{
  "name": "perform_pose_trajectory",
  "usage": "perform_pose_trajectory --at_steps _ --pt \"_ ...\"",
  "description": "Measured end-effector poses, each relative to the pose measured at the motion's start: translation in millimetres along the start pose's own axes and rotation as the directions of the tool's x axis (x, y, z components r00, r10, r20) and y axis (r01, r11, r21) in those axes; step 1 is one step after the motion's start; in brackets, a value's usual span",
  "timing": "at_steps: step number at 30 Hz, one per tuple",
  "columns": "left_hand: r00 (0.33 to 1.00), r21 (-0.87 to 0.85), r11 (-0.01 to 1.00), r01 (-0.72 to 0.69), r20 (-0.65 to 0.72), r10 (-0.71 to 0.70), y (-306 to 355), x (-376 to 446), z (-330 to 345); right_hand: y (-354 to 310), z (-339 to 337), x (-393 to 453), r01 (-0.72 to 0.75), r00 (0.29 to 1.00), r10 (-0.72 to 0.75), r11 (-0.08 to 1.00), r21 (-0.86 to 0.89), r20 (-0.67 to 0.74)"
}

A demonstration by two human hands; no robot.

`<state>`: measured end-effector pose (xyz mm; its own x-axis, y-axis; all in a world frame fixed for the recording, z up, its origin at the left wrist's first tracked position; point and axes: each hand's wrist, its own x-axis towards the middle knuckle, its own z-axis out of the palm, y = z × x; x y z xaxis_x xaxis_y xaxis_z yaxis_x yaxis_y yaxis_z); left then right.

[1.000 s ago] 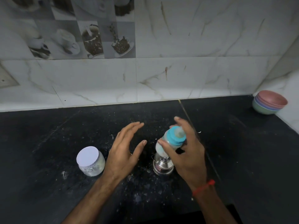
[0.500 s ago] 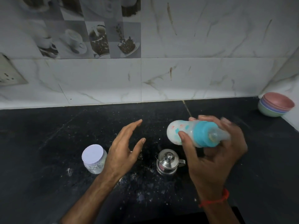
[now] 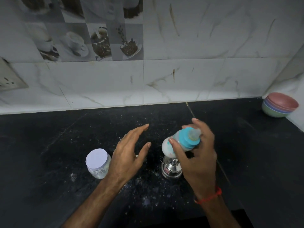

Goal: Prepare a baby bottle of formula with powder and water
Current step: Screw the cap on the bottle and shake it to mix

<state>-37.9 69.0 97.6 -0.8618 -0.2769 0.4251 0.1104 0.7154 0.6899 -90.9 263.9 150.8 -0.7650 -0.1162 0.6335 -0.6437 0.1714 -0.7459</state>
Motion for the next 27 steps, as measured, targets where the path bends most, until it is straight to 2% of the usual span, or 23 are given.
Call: perform_pose_trajectory --at_steps 2,3,4,6,7,9,11,13,14,16,17,19,21,22,23,25,26,27 --pt "1.000 0.003 1.000 0.014 -0.002 -0.014 -3 1 0 -8 0 0 0.126 0.985 -0.118 0.991 0.054 -0.128" --pt "1.000 0.002 1.000 0.024 -0.001 -0.024 -5 1 0 -6 0 -1 0.153 0.979 -0.146 0.987 0.042 -0.144" --pt "0.999 0.002 0.999 0.032 -0.001 -0.032 -6 1 0 -1 2 -1 0.132 0.986 -0.131 0.991 0.010 -0.106" --pt "1.000 0.003 1.000 0.031 0.003 -0.031 -5 2 0 9 7 -1 -0.023 0.993 0.031 0.997 -0.072 0.112" --pt "1.000 0.006 1.000 0.025 0.010 -0.025 -4 3 0 13 8 -3 -0.065 0.981 0.084 0.991 -0.114 0.172" --pt "0.999 0.020 0.999 0.025 0.022 -0.025 -4 3 -1 8 6 -2 -0.056 0.992 0.064 0.996 -0.076 0.104" --pt "0.999 0.030 0.999 0.036 0.026 -0.037 -7 3 -1 -3 3 1 0.047 0.997 -0.045 0.999 0.024 -0.061" --pt "0.998 0.038 0.998 0.046 0.029 -0.047 -9 3 -2 2 3 2 0.145 0.983 -0.145 0.989 -0.003 -0.117" --pt "0.998 0.043 0.998 0.048 0.030 -0.050 -9 4 -2 8 5 3 0.112 0.992 -0.114 0.993 -0.039 -0.058" --pt "0.998 0.043 0.998 0.046 0.034 -0.048 -7 5 -3 14 9 4 -0.054 0.992 0.065 0.993 -0.102 0.108" --pt "0.998 0.040 0.998 0.045 0.037 -0.046 -6 6 -3 14 8 3 -0.078 0.989 0.091 0.991 -0.112 0.118" --pt "0.999 0.040 0.998 0.043 0.030 -0.045 -7 7 -5 3 4 6 -0.040 0.999 0.040 0.998 -0.041 0.011" --pt "0.998 0.043 0.998 0.050 0.025 -0.052 -10 8 -5 -8 1 8 0.088 0.988 -0.082 0.995 0.038 -0.134" --pt "0.998 0.044 0.997 0.056 0.024 -0.057 -12 8 -4 -4 2 7 0.152 0.974 -0.146 0.988 0.018 -0.171" --pt "0.998 0.047 0.997 0.058 0.024 -0.059 -12 9 -4 2 4 7 0.152 0.976 -0.152 0.988 -0.014 -0.154" --pt "0.998 0.050 0.997 0.052 0.029 -0.053 -11 9 -4 13 10 7 -0.033 0.999 0.035 0.997 -0.073 0.035" --pt "0.998 0.052 0.998 0.047 0.035 -0.049 -9 9 -4 17 10 4 -0.107 0.988 0.118 0.988 -0.111 0.102" --pt "0.998 0.053 0.998 0.041 0.037 -0.043 -8 8 -4 18 9 2 -0.118 0.986 0.130 0.987 -0.114 0.106"
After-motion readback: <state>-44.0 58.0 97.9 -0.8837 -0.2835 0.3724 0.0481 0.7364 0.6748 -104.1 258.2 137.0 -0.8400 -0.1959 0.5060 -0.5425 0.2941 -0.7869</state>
